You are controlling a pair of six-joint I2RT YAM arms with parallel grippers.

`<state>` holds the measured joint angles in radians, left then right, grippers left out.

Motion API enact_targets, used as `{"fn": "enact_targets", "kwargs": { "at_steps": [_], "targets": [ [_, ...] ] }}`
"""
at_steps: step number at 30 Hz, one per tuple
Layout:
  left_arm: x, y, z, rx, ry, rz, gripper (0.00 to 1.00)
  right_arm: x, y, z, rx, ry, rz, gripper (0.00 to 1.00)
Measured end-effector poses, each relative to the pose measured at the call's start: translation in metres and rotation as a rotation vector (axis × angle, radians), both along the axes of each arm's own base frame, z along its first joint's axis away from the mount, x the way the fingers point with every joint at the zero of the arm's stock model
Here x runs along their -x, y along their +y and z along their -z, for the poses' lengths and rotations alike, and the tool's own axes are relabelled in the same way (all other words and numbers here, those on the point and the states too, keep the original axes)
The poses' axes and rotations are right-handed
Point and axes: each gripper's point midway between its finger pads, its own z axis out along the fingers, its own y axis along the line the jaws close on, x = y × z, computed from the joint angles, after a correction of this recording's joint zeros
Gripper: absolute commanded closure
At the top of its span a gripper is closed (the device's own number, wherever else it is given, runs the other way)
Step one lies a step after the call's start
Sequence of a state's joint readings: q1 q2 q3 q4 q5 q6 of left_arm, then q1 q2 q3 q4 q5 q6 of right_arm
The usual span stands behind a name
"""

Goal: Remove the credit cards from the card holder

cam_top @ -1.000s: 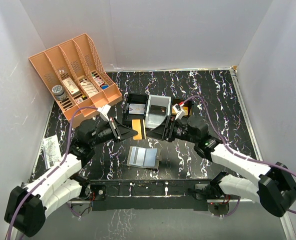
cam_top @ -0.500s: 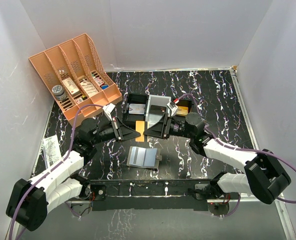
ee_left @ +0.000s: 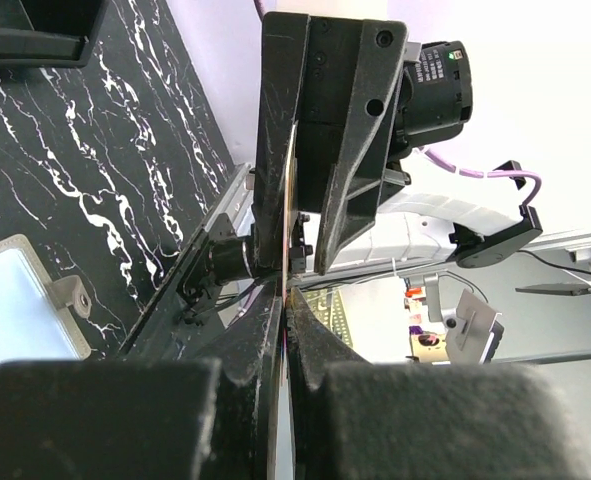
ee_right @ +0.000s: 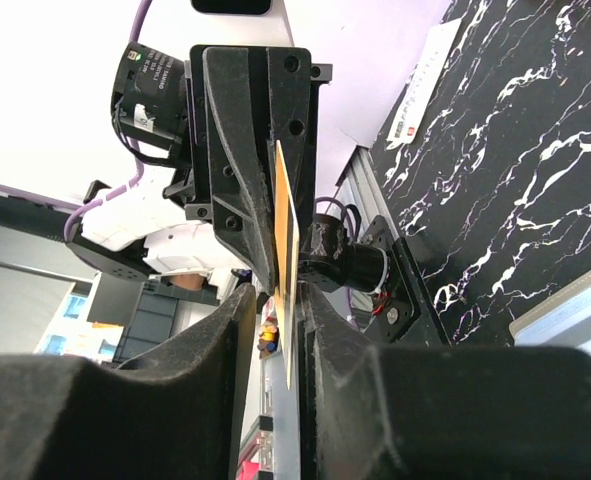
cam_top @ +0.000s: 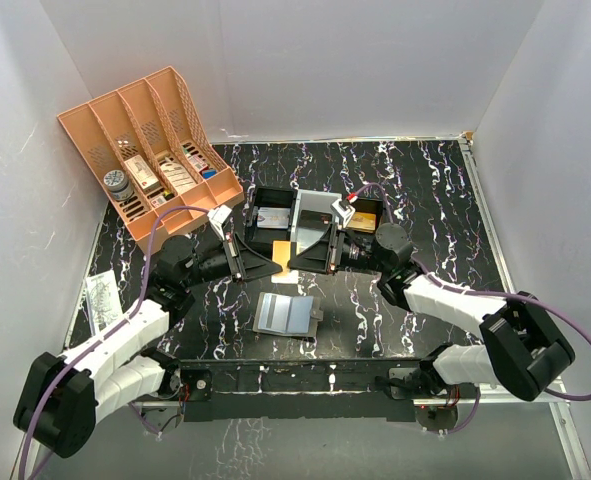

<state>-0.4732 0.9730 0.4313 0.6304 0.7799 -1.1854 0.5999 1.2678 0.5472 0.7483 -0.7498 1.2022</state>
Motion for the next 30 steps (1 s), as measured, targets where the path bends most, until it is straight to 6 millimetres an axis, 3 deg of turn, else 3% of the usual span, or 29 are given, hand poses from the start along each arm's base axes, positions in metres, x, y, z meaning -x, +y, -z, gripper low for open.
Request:
{"fn": "enact_targets", "kwargs": {
  "at_steps": [11,14,20,24,29,30],
  "targets": [
    [0.002,-0.002,-0.005,0.024,0.003,0.025,1.0,0.002,0.004,-0.001,-0.03,0.028,-0.039,0.92],
    [0.003,-0.002,-0.006,0.027,-0.004,0.032,1.0,0.002,0.003,-0.004,-0.04,0.022,-0.04,1.0],
    [0.004,-0.002,-0.007,0.03,-0.011,0.035,0.98,0.003,0.003,-0.005,-0.049,0.028,-0.041,1.0],
    [0.001,0.0,-0.001,-0.012,-0.01,0.009,0.5,0.002,0.003,-0.002,-0.04,0.036,-0.032,1.0],
    [-0.007,0.007,0.008,-0.112,-0.017,-0.064,0.06,-0.005,-0.005,-0.006,-0.022,0.006,0.023,1.0],
    [-0.009,0.009,0.009,-0.133,-0.023,-0.082,0.02,-0.007,-0.008,-0.006,-0.013,-0.003,0.042,1.0]
  ]
}}
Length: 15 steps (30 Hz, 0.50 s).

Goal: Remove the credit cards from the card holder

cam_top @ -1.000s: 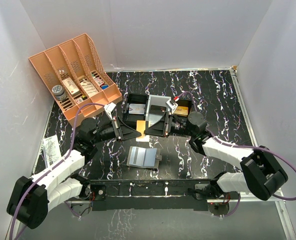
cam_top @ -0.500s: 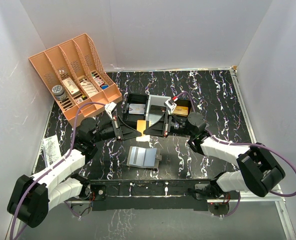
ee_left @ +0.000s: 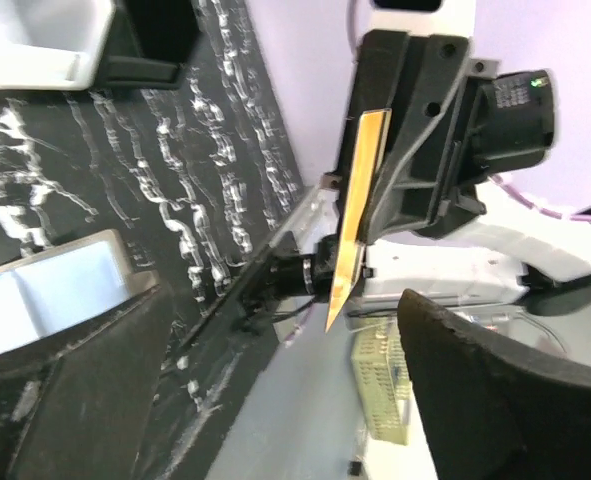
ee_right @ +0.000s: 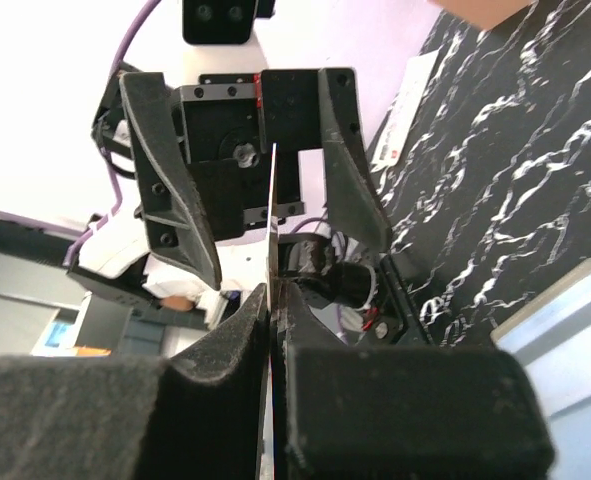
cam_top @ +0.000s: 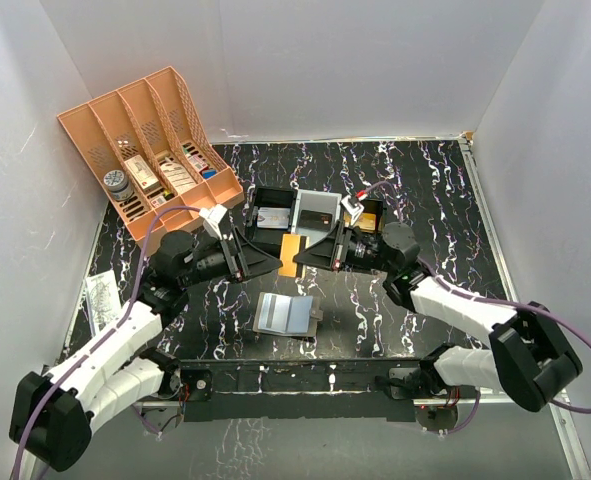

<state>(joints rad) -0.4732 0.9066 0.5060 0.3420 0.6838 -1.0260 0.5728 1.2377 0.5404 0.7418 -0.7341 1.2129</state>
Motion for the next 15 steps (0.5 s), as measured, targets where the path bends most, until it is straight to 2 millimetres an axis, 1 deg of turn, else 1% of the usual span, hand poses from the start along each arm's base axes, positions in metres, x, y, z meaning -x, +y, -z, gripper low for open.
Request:
{"fn": "enact_targets", "kwargs": {
  "at_steps": [3,8,13,15],
  "targets": [
    [-0.005,0.007,0.004,-0.059,-0.005,-0.057,0.01,-0.007,-0.008,0.004,0.05,-0.023,0.059,1.0],
    [-0.012,0.023,0.015,-0.171,0.003,-0.147,0.01,-0.025,-0.023,0.01,0.191,-0.081,0.196,1.0],
    [-0.023,0.045,0.021,-0.343,-0.019,-0.241,0.01,-0.047,-0.049,0.013,0.37,-0.192,0.365,1.0],
    [-0.029,0.057,0.019,-0.434,-0.049,-0.279,0.01,-0.06,-0.063,0.02,0.479,-0.227,0.446,1.0]
  ]
}}
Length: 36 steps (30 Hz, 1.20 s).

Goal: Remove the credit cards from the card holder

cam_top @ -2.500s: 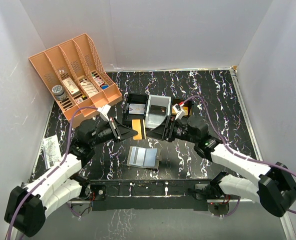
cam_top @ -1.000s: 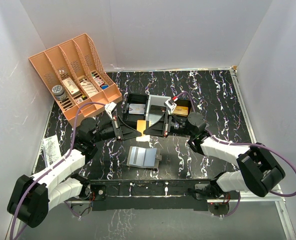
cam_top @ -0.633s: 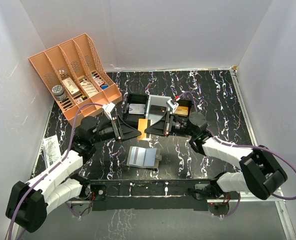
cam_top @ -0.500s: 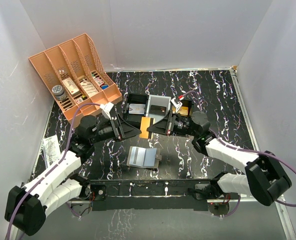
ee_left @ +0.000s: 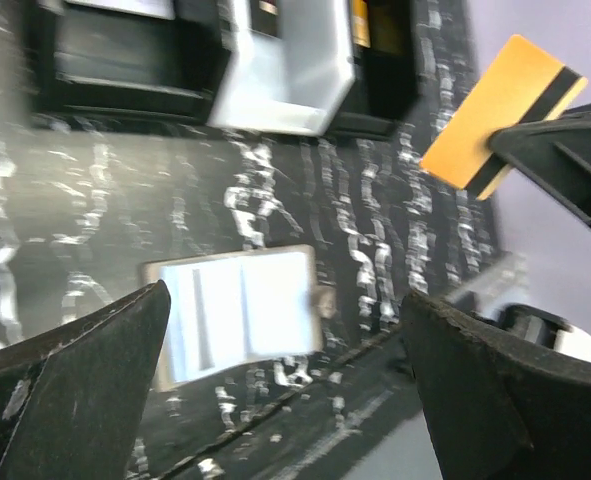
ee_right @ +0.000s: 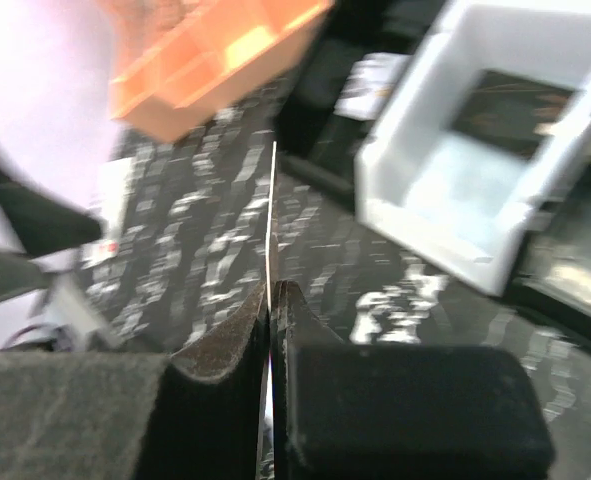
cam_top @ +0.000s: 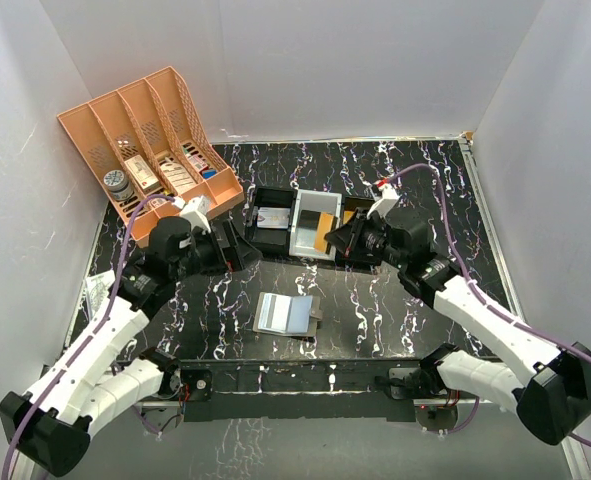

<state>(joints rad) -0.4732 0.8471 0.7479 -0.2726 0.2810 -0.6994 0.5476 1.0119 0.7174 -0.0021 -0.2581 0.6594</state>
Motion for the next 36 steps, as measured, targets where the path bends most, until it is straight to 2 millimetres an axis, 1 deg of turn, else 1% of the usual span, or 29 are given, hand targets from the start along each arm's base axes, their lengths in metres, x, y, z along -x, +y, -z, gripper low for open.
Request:
{"fn": "enact_targets", "kwargs": {
  "at_steps": [4,7,9,12,17,19,20,22,25,28,31,34,36],
  "targets": [
    [-0.015,0.03,-0.002,-0.21,-0.038,-0.077,0.01,-0.03,-0.035,0.027,0.28,-0.021,0.153,1.0],
    [-0.02,0.05,0.012,-0.346,-0.03,-0.113,0.01,-0.045,-0.059,0.043,0.462,-0.042,0.219,1.0],
    [-0.022,0.061,0.023,-0.413,-0.008,-0.136,0.01,-0.049,-0.073,0.05,0.551,-0.06,0.246,1.0],
    [-0.028,0.071,0.032,-0.464,0.002,-0.162,0.01,-0.059,-0.093,0.052,0.634,-0.082,0.289,1.0],
    [-0.041,0.096,0.046,-0.515,0.034,-0.218,0.01,-0.084,-0.129,0.049,0.699,-0.084,0.368,1.0],
    [-0.043,0.102,0.049,-0.53,0.025,-0.227,0.01,-0.091,-0.138,0.049,0.723,-0.1,0.36,1.0],
    [-0.043,0.104,0.051,-0.535,0.016,-0.227,0.01,-0.092,-0.139,0.049,0.737,-0.115,0.341,1.0],
    [-0.039,0.107,0.057,-0.549,0.002,-0.219,0.01,-0.095,-0.134,0.051,0.772,-0.155,0.272,1.0],
    [-0.029,0.11,0.068,-0.56,0.004,-0.203,0.01,-0.098,-0.125,0.06,0.84,-0.21,0.15,1.0],
    [-0.027,0.11,0.068,-0.557,-0.022,-0.192,0.01,-0.101,-0.119,0.077,0.925,-0.248,0.025,1.0],
    [-0.03,0.11,0.066,-0.559,-0.038,-0.189,0.01,-0.109,-0.119,0.09,1.014,-0.282,-0.064,1.0],
    [-0.032,0.109,0.066,-0.563,-0.046,-0.182,0.01,-0.117,-0.123,0.101,1.105,-0.32,-0.123,1.0],
    [-0.034,0.108,0.066,-0.564,-0.05,-0.179,0.01,-0.123,-0.125,0.104,1.153,-0.352,-0.149,1.0]
  ]
}}
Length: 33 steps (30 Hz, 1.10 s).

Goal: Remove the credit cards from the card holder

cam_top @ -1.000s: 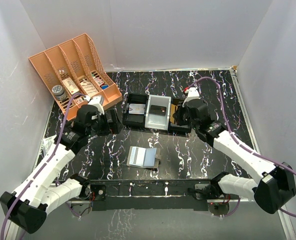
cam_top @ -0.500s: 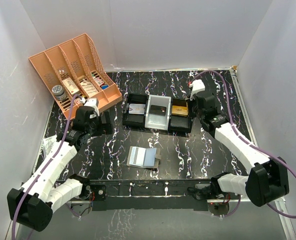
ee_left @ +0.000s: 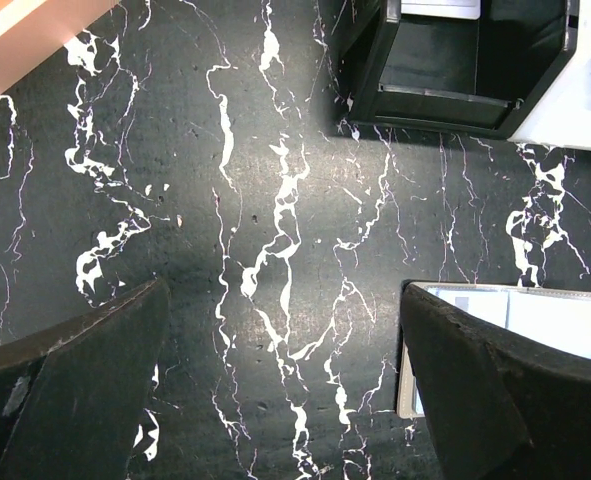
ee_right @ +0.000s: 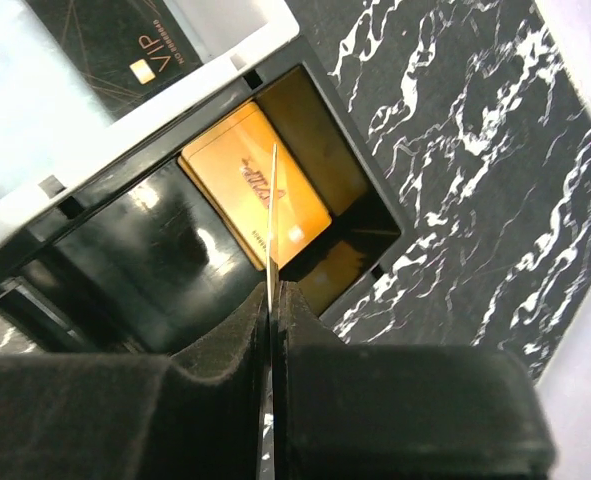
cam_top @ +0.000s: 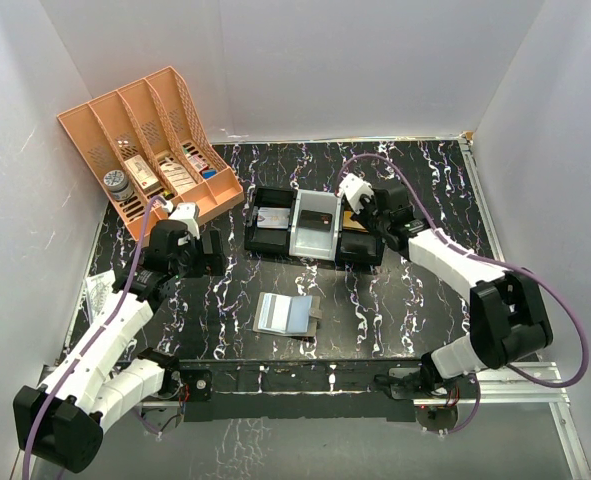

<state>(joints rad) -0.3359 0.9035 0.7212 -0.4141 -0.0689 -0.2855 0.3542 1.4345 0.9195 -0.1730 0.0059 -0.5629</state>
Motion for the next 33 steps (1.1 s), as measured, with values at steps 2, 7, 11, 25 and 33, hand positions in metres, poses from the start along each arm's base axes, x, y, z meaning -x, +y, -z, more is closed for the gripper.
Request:
{"fn": "enact_targets", "kwargs": {
  "at_steps": [2,7,11,25,33],
  "targets": [
    [-0.001,-0.001,-0.001,0.0,-0.007,0.005,0.01,-0.006,0.0,0.001,0.037,-0.023,-0.033,1.0],
    [-0.003,-0.001,-0.001,-0.003,-0.014,0.01,0.01,-0.02,0.002,0.016,0.125,-0.044,-0.101,1.0],
    [-0.003,-0.001,-0.002,-0.006,-0.016,0.012,0.01,-0.027,0.003,0.036,0.172,-0.013,-0.131,1.0],
    [-0.003,-0.001,0.0,-0.012,-0.01,0.018,0.01,-0.049,0.003,0.05,0.26,-0.031,-0.171,0.91],
    [-0.003,-0.002,0.001,-0.01,-0.006,0.024,0.01,-0.047,0.003,0.065,0.283,0.012,-0.192,0.71]
  ]
}}
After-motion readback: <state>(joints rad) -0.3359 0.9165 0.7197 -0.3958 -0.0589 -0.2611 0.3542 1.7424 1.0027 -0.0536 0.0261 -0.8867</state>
